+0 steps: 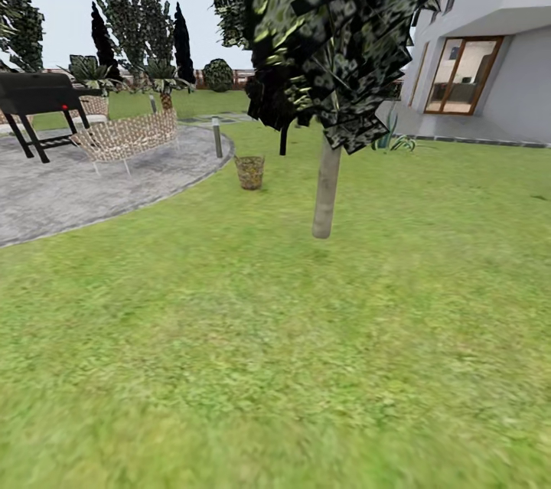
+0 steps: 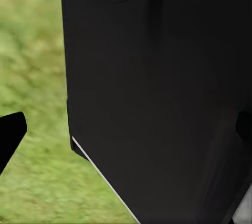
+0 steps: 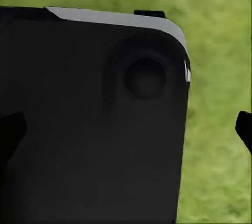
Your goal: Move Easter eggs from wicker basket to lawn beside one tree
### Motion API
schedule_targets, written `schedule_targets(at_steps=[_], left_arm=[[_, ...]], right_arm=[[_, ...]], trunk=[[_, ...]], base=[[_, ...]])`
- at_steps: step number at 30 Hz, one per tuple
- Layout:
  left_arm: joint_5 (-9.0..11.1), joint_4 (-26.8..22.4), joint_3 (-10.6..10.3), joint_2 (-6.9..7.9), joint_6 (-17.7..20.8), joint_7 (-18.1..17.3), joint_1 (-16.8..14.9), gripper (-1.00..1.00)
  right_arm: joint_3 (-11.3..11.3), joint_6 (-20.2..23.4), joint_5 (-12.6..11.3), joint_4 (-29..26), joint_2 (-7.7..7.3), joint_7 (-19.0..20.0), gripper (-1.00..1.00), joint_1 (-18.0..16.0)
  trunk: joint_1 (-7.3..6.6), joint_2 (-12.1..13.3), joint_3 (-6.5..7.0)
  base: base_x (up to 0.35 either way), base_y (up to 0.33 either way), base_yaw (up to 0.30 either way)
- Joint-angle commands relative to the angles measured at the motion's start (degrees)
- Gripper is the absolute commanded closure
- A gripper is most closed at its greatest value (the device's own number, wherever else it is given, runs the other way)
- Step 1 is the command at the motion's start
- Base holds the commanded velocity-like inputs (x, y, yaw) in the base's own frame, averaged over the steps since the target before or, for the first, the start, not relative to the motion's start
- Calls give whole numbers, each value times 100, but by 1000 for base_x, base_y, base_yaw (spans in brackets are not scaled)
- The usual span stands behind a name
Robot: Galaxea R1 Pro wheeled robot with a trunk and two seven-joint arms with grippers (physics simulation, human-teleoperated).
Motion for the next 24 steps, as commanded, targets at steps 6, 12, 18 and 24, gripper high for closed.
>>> schedule_targets(at_steps=[6, 12, 18, 24], left_arm=[[7, -9, 23, -2, -5, 0, 4, -100], [7, -9, 23, -2, -6, 0, 4, -100], [7, -9, 23, -2, -6, 0, 4, -100], [7, -9, 23, -2, -3, 0, 4, -100]], right_arm=[[25, -25, 38, 9, 16, -5, -100, -4], [30, -28, 43, 9, 20, -4, -100, -4], [30, -26, 44, 9, 16, -5, -100, -4], [32, -28, 44, 9, 14, -5, -100, -4]], trunk=[[3, -2, -4], [3, -2, -4], [3, -2, -4], [3, -2, -4]], base=[[314, 160, 34], [314, 160, 233], [314, 160, 267], [314, 160, 65]])
